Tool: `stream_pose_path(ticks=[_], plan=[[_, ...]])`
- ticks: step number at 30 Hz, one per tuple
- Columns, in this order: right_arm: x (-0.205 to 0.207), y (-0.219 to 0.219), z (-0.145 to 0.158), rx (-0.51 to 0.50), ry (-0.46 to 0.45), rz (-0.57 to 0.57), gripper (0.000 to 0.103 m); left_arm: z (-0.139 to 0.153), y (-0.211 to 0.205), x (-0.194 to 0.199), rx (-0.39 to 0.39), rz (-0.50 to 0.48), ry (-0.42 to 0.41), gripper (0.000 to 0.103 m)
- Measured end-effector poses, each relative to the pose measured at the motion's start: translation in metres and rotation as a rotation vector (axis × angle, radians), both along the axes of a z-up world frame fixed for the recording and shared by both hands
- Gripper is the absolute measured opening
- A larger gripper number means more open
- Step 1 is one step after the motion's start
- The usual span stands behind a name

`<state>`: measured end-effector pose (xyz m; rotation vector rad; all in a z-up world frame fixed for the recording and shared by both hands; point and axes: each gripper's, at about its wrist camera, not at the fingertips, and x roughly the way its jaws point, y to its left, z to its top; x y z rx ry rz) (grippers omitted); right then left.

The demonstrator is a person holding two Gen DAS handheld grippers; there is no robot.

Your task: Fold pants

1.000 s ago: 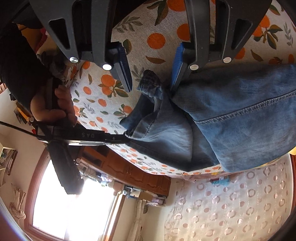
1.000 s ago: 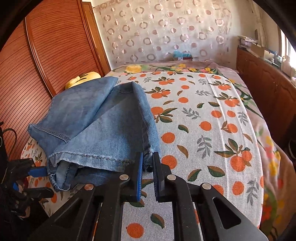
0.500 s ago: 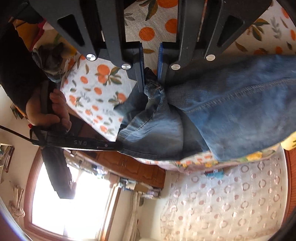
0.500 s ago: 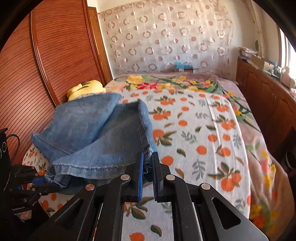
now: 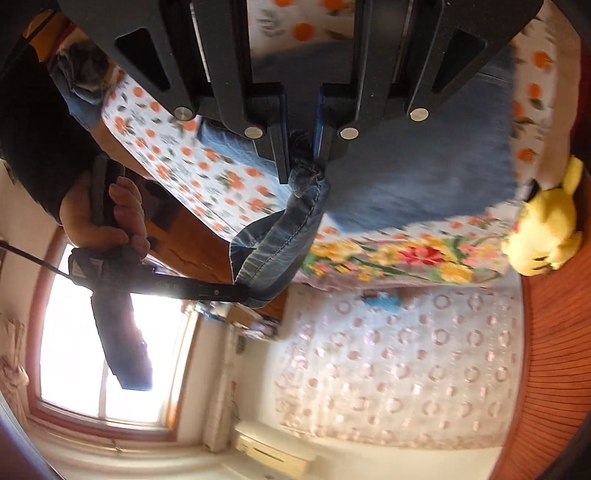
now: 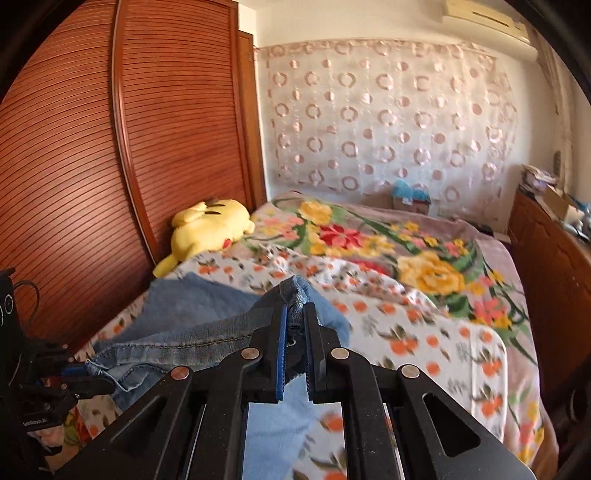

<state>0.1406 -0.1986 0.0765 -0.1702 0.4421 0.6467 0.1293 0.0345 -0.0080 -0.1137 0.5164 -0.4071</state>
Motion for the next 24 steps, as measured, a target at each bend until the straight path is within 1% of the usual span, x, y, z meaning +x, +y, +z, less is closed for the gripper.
stream_pose_path(ticks=[5, 8, 12, 16, 20, 23, 24], plan=[[0.033, 0.059, 0.002, -0.047, -0.012, 0.07, 0.008, 0.0, 0.042, -0.002, -0.007, 0.074, -0.006, 0.011], [0.05, 0.094, -0.002, -0.074, 0.0, 0.106, 0.008, -0.01, 0.06, -0.003, -0.013, 0.101, 0.013, 0.011], [0.076, 0.133, -0.008, -0.08, 0.032, 0.151, 0.008, -0.029, 0.078, -0.008, -0.011, 0.123, 0.051, 0.011], [0.091, 0.161, -0.016, -0.086, 0.058, 0.186, 0.008, -0.043, 0.092, -0.015, -0.009, 0.137, 0.079, 0.011], [0.095, 0.189, -0.027, -0.11, 0.067, 0.219, 0.008, -0.056, 0.1, -0.021, -0.012, 0.138, 0.109, 0.012], [0.098, 0.196, -0.035, -0.135, 0.076, 0.217, 0.008, -0.066, 0.102, -0.023, -0.003, 0.14, 0.137, 0.012], [0.098, 0.198, -0.036, -0.143, 0.079, 0.215, 0.009, -0.068, 0.103, -0.023, -0.003, 0.139, 0.147, 0.015]])
